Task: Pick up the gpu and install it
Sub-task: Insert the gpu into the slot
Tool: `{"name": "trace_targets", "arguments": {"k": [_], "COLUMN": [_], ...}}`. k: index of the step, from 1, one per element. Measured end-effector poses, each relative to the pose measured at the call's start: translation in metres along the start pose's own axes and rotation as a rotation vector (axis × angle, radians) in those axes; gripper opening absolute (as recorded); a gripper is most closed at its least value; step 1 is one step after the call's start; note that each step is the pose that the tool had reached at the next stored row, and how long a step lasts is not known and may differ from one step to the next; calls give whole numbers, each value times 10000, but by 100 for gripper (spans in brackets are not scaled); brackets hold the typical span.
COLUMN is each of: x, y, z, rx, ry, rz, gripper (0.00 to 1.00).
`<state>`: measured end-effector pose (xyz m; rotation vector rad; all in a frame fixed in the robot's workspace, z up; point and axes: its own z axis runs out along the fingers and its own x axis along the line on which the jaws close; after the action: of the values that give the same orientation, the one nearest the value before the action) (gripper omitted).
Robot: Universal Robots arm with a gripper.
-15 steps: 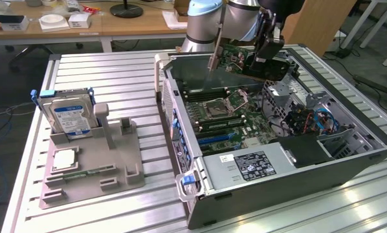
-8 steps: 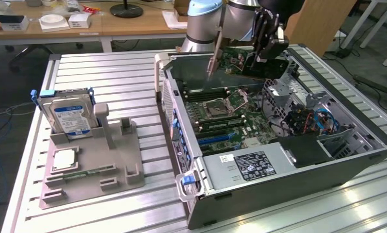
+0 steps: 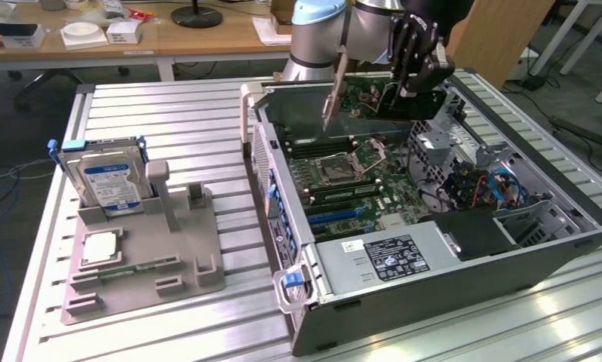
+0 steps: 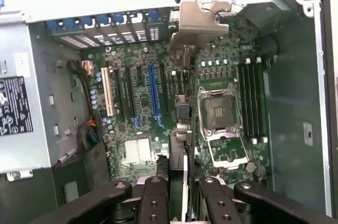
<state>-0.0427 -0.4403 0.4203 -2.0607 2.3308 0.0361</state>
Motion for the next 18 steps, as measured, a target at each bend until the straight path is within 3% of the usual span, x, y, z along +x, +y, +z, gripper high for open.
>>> {"name": "trace_targets", "arguments": {"k": [6, 7, 12, 13, 15, 16, 18], "x": [3, 5, 46, 56, 56, 58, 59], "y": [0, 0, -6, -6, -2, 1, 0], "z": [70, 122, 203, 213, 220, 234, 278], "rx": [-37, -57, -44, -4, 208, 263, 276], "ry": [-3, -4, -3, -8, -17, -21, 6], "rz": [-955, -1450, -1533, -1531, -1541, -1545, -1517], "gripper": [27, 27, 27, 27, 27, 27, 27]}}
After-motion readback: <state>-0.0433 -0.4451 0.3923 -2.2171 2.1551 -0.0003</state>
